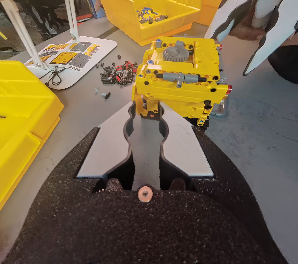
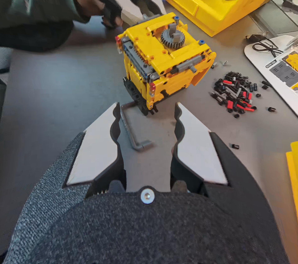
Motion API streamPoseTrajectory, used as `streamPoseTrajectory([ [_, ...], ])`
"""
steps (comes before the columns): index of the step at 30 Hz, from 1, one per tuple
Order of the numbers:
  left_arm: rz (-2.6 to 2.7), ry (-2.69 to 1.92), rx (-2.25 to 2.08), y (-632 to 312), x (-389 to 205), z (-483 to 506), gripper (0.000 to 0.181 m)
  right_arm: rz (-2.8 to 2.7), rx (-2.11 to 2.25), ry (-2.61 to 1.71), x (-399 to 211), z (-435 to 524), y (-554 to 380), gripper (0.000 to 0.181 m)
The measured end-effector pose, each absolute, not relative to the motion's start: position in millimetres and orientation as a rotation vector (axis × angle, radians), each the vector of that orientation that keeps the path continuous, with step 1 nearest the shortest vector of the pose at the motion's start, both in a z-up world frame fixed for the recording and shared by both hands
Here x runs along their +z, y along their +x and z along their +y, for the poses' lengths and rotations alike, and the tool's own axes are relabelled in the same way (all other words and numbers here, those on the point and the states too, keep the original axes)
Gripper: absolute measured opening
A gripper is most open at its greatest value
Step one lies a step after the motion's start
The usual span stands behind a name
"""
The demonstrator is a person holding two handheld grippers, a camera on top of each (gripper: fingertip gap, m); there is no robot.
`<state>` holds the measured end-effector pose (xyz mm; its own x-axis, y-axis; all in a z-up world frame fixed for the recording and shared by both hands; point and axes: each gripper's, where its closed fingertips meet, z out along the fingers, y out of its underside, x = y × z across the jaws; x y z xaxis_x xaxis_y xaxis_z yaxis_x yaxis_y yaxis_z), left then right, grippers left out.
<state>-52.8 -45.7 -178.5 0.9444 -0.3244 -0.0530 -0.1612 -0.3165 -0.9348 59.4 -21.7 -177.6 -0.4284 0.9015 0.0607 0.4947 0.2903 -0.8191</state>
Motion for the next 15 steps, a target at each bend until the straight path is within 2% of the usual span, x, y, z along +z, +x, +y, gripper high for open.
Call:
streamPoseTrajectory([
  [3,0.446,-1.944,-0.181,-47,-189,-41,0.026,-2.250,0.857,-1.090,-197,-35,85,0.056],
  [5,0.497,-1.943,-0.250,-38,-190,-40,0.012,-2.355,0.706,-1.009,-218,-38,92,0.051],
  [8,0.536,-1.947,-0.316,-30,-191,-35,0.000,-2.404,0.665,-0.975,-235,-42,85,0.028],
  [10,0.558,-1.944,-0.319,-27,-191,-31,0.000,-2.424,0.716,-1.003,-239,-45,83,0.015],
  [14,0.597,-1.937,-0.336,-21,-191,-26,0.001,-2.445,0.767,-1.020,-241,-47,86,0.007],
  [15,0.605,-1.941,-0.350,-21,-191,-27,0.009,-2.443,0.771,-1.021,-241,-47,88,0.007],
])
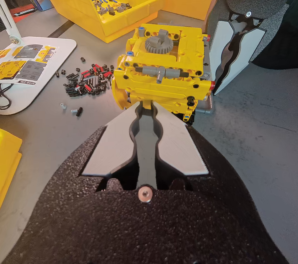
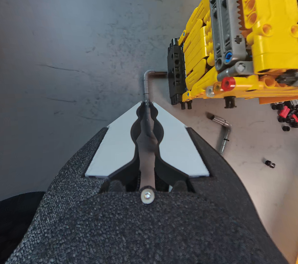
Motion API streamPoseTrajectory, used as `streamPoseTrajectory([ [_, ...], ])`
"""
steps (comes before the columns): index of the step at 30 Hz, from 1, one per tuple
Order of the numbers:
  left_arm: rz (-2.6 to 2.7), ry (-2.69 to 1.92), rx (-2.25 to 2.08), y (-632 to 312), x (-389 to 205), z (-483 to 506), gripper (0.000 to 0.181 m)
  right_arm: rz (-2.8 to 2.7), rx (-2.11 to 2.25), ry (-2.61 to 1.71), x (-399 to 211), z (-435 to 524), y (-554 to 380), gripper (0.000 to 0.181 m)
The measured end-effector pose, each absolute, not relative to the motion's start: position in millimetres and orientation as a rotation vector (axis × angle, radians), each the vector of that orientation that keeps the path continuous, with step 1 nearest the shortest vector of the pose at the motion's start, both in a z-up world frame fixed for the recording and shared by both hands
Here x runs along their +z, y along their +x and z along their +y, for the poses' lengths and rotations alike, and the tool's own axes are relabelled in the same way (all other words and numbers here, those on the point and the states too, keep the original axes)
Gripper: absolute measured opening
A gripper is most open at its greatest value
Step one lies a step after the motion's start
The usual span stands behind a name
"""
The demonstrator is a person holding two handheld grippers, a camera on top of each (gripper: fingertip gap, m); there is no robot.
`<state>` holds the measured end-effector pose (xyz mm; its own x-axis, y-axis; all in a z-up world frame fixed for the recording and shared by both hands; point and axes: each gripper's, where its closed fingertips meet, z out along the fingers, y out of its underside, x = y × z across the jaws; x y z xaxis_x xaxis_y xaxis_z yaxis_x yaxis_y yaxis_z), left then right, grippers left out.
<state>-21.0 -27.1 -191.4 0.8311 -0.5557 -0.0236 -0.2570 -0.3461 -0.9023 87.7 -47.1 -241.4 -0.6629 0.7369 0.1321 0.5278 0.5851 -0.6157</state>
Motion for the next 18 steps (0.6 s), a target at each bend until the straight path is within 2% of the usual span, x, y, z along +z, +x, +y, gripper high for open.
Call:
streamPoseTrajectory([
  [3,0.581,-1.962,-0.370,-31,-189,-34,0.032,-2.430,0.818,-1.009,-234,-51,98,0.006],
  [6,0.541,-1.885,-0.422,-40,-171,-48,0.055,-2.323,1.027,-0.993,-202,-57,105,0.007],
  [11,0.494,-1.790,-0.469,-18,-150,-47,0.120,-1.968,1.446,-0.981,-126,-45,104,0.007],
  [13,0.510,-1.805,-0.422,-6,-155,-34,0.136,-1.858,1.561,-1.001,-108,-38,103,0.006],
  [16,0.580,-1.851,-0.441,15,-168,-21,0.139,-1.789,1.648,-1.032,-100,-34,102,0.006],
  [18,0.600,-1.877,-0.378,15,-176,-13,0.126,-1.764,1.656,-1.070,-101,-31,99,0.006],
])
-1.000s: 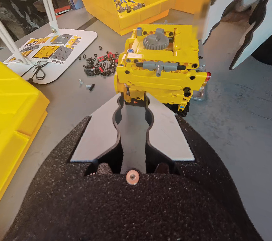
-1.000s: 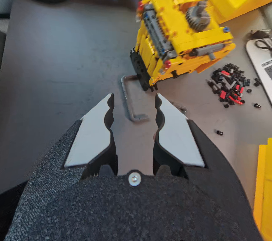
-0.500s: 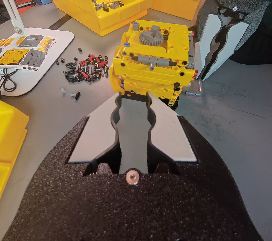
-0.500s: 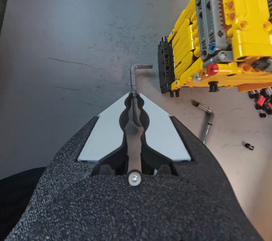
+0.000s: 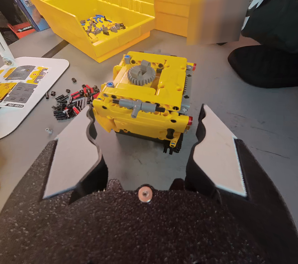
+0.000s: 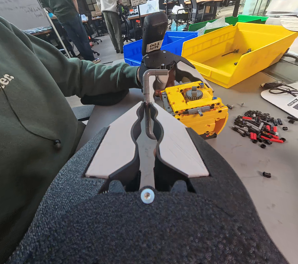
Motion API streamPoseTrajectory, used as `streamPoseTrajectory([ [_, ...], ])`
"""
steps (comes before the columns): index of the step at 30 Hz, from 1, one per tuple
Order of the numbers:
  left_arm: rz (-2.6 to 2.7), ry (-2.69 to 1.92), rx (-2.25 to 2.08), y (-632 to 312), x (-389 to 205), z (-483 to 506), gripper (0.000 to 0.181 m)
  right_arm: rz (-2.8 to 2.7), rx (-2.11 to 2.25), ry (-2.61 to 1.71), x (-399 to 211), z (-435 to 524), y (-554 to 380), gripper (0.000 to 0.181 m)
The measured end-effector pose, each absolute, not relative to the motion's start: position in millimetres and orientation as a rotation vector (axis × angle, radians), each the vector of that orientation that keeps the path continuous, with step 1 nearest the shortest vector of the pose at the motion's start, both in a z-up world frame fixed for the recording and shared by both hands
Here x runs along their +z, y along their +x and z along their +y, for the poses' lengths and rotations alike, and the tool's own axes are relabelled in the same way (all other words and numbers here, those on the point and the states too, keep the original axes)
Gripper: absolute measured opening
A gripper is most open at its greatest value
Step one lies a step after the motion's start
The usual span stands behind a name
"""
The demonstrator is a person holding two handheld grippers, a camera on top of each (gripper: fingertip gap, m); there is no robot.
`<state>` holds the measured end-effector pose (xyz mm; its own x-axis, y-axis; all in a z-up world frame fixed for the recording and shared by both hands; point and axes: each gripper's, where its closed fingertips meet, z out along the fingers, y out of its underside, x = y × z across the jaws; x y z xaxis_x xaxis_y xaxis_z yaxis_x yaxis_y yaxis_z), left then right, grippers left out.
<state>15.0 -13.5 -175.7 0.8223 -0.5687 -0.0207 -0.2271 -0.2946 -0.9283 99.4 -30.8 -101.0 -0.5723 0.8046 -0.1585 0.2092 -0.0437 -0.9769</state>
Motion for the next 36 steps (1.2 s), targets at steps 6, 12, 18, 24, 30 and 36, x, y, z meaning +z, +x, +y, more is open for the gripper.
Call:
streamPoseTrajectory([
  [6,0.601,-1.900,-0.354,17,-178,-15,0.116,-1.733,1.759,-1.112,-100,-32,95,0.006],
  [12,0.609,-1.938,-0.325,39,-180,-39,0.117,-1.709,1.783,-1.139,-97,-31,97,0.006],
  [18,0.685,-1.891,-0.498,50,-161,-69,0.122,-1.720,1.798,-1.131,-79,-31,97,0.006],
  [24,0.618,-1.664,-0.505,23,-95,-69,0.074,-1.824,1.912,-1.126,-68,-45,85,0.006],
  [30,0.861,-1.545,-0.165,36,-66,-73,0.034,-2.005,1.953,-1.212,-79,-69,65,0.006],
  [36,0.896,-1.616,-0.083,37,-74,-71,0.010,-2.028,2.033,-1.265,-78,-77,62,0.006],
])
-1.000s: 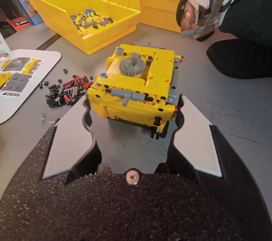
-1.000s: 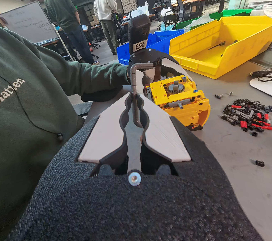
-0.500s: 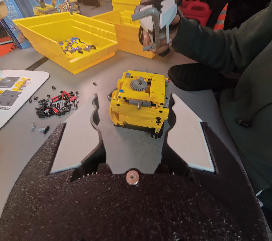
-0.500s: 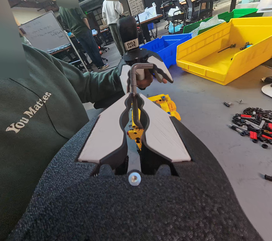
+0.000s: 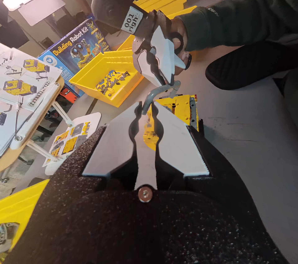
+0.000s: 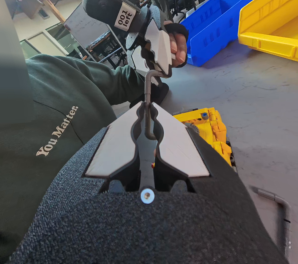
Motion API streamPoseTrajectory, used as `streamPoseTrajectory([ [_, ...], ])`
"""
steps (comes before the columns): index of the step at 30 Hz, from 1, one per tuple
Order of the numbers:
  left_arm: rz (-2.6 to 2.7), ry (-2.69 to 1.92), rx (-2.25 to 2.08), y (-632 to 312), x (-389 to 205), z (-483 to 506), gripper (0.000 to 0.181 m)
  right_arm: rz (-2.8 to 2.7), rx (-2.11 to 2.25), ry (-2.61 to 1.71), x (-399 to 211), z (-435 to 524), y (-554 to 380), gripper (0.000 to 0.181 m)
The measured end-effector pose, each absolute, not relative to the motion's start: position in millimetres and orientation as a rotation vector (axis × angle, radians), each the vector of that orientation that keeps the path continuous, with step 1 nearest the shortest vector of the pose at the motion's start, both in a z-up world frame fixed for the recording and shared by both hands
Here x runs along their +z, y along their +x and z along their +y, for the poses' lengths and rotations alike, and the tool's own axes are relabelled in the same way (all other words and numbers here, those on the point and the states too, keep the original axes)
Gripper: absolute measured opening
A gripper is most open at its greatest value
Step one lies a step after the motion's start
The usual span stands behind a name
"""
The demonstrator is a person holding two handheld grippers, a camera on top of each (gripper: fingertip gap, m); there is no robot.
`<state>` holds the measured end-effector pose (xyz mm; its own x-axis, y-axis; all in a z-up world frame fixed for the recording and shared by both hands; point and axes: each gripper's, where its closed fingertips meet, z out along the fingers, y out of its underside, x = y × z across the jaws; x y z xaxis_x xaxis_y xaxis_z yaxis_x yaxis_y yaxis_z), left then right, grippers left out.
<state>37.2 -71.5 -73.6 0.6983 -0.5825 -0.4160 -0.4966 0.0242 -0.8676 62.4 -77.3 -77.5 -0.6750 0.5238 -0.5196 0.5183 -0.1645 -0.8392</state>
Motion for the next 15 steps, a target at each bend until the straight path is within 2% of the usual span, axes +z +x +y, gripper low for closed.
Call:
streamPoseTrajectory([
  [3,0.719,-1.717,-0.162,23,-78,-59,0.006,-1.859,1.971,-1.254,-69,-57,50,0.006],
  [7,0.355,-1.843,-0.436,1,-93,-43,0.005,-1.671,1.818,-1.173,-56,-26,50,0.022],
  [11,0.134,-1.860,-0.603,-11,-104,-35,0.005,-1.642,1.572,-1.149,-70,-9,53,0.030],
  [15,0.014,-1.868,-0.698,-13,-112,-30,0.005,-1.669,1.395,-1.129,-85,-12,48,0.030],
])
